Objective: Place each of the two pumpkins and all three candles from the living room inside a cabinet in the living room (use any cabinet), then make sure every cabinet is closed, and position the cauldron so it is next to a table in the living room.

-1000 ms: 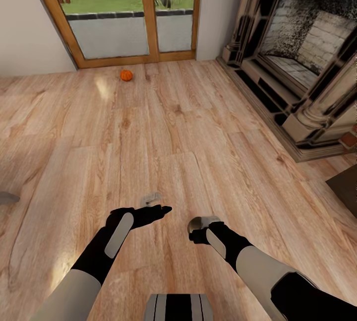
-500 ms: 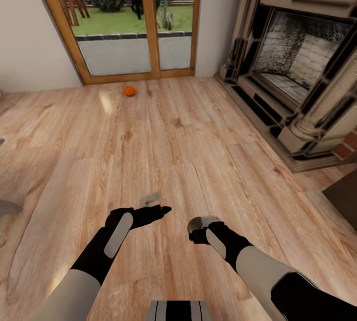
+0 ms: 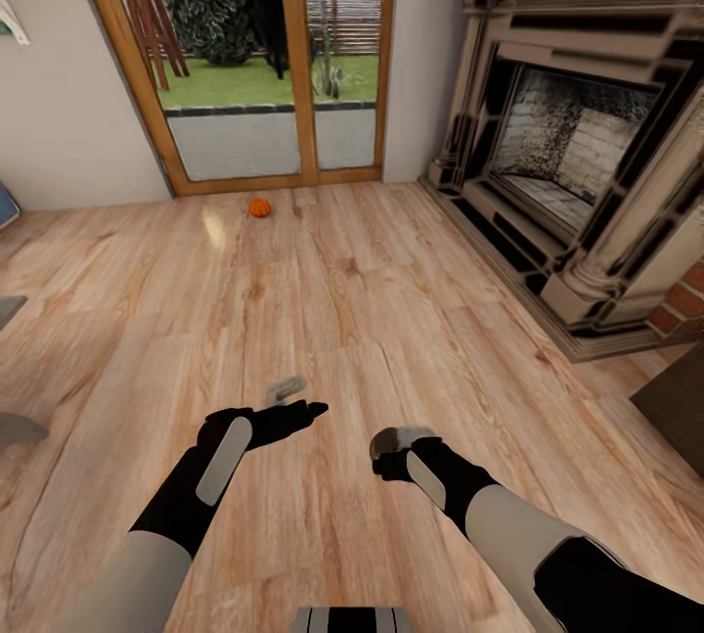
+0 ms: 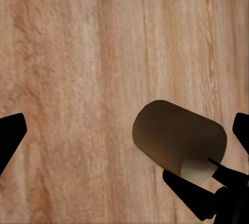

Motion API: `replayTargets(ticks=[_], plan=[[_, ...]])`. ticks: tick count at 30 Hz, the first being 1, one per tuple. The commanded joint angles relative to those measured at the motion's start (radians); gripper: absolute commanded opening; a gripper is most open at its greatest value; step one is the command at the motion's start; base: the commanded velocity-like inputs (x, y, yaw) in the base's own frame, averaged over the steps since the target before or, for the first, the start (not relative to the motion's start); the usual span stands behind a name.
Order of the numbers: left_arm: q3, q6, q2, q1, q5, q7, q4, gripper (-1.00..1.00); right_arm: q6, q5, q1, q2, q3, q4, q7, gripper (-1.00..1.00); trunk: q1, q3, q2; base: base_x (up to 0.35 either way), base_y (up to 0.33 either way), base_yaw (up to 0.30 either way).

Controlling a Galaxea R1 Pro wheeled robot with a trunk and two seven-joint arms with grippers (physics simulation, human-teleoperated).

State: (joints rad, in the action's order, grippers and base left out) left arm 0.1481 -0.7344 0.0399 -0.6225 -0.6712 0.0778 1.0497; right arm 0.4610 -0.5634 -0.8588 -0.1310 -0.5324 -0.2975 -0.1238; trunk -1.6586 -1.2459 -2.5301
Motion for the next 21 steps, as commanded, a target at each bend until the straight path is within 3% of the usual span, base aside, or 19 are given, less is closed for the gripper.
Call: replayTargets(ticks=[1, 13, 21], plan=[[-0.001, -0.003, -0.001, 0.000, -0.010, 0.008, 0.001, 1.00, 0.004, -0.012, 0.000, 0.001, -0.008, -0.002, -0.009, -1.00, 0.001, 0.005, 0.000, 0.000, 0.000, 0.000], [-0.002, -0.003, -0.010, 0.000, -0.011, 0.008, -0.004, 1.00, 0.003, -0.011, 0.000, 0.000, -0.008, -0.002, -0.009, -1.00, 0.006, 0.070, 0.003, 0.000, 0.000, -0.008], [-0.003, -0.003, -0.011, 0.000, -0.010, 0.008, -0.005, 1.00, 0.003, -0.010, 0.000, 0.001, -0.008, -0.002, -0.010, -1.00, 0.010, 0.112, 0.005, 0.000, 0.000, -0.169]])
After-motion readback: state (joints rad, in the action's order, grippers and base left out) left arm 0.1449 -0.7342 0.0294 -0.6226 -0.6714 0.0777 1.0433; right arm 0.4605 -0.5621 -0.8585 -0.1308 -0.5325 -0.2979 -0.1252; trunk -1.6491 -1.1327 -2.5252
